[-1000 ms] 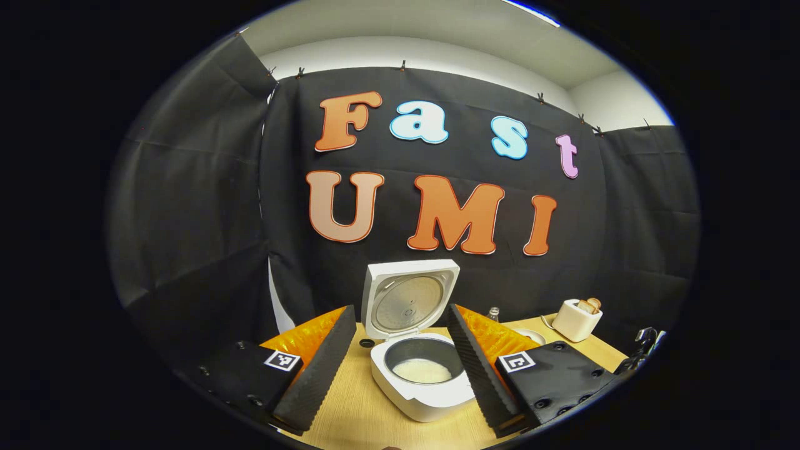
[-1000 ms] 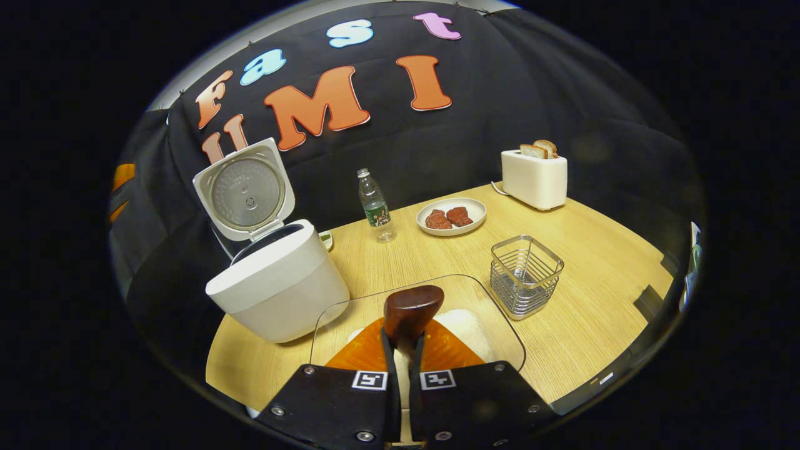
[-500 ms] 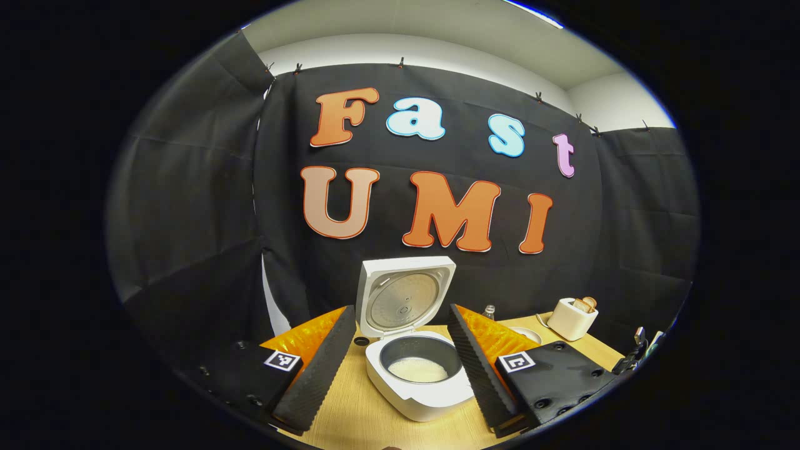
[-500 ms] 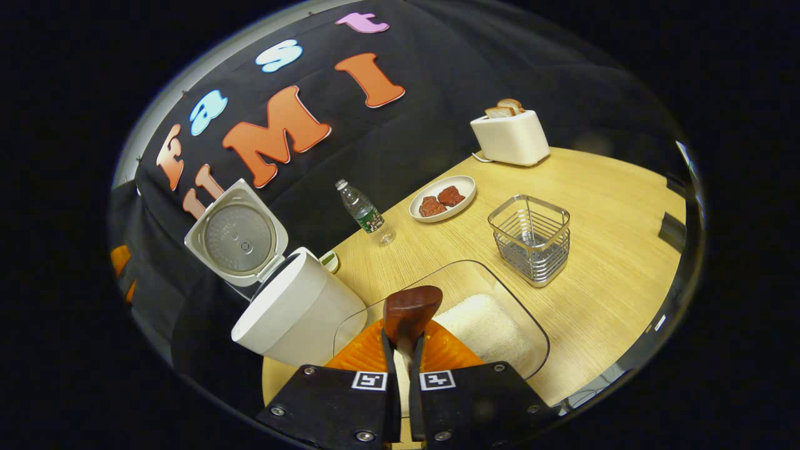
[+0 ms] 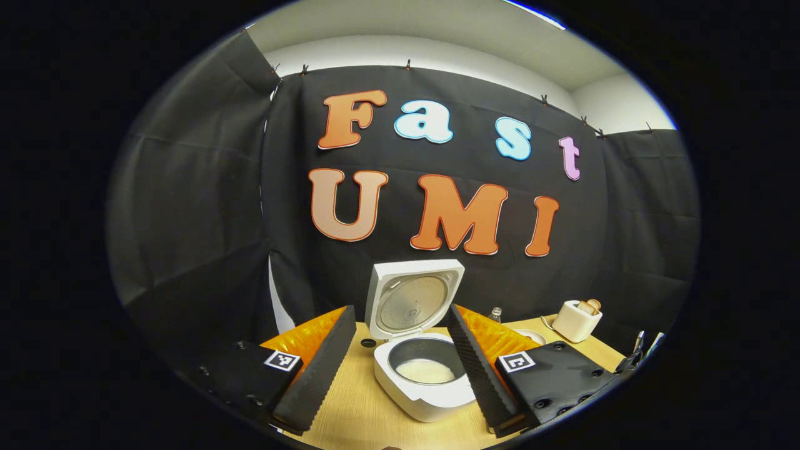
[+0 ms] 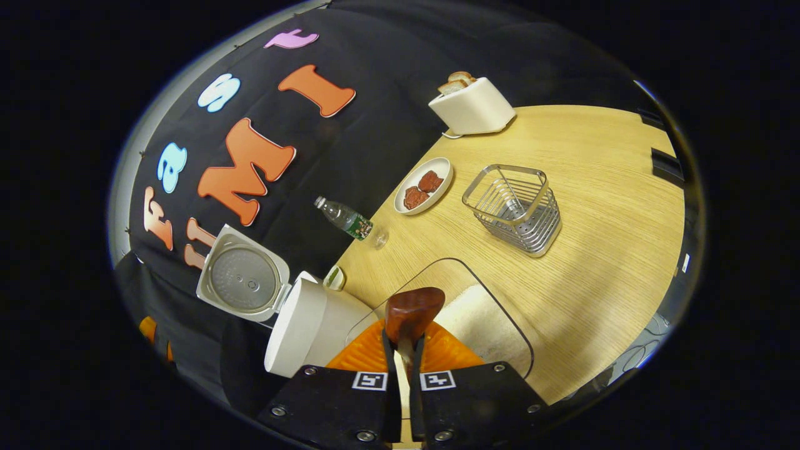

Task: Close the left gripper, press the button to open the rice cooker; take a wooden spoon from the chopstick holder with the right hand, scoop a spoonful of rice and pour it into the rice cooker, then put the wooden spoon back into the chopstick holder.

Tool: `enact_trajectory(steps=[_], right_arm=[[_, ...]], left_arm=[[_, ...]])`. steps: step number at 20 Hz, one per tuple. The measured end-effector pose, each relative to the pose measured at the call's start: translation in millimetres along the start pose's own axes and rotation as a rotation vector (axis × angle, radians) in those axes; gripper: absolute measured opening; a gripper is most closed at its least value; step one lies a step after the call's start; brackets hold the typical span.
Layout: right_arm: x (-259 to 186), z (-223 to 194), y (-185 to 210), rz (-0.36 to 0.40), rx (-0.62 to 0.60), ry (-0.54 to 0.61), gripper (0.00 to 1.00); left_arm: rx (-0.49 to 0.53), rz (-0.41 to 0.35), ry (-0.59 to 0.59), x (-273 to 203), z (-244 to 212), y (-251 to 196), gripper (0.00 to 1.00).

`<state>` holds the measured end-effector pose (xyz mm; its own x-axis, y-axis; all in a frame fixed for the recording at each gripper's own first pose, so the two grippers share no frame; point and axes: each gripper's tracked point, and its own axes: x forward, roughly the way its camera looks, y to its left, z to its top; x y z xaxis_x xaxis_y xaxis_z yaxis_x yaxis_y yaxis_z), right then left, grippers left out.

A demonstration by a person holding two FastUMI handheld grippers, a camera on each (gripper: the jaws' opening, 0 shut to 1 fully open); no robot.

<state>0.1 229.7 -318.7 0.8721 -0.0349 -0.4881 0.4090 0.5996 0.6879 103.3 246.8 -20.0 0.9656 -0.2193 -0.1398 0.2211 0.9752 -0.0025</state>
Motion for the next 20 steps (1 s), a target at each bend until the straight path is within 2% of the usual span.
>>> enact_trajectory(steps=[4,13,20], right_arm=[[-8,16,6,0.020,0.084,-0.007,0.05],[-19,48,17,0.040,0.136,-0.045,0.05],[-26,66,49,0.100,0.199,-0.036,0.05]], left_arm=[[-0.006,0.003,-0.004,-2,2,0,1.00],[-0.013,0.015,-0.015,-7,9,-2,1.00],[-0.019,0.026,-0.024,-11,14,-7,1.00]])
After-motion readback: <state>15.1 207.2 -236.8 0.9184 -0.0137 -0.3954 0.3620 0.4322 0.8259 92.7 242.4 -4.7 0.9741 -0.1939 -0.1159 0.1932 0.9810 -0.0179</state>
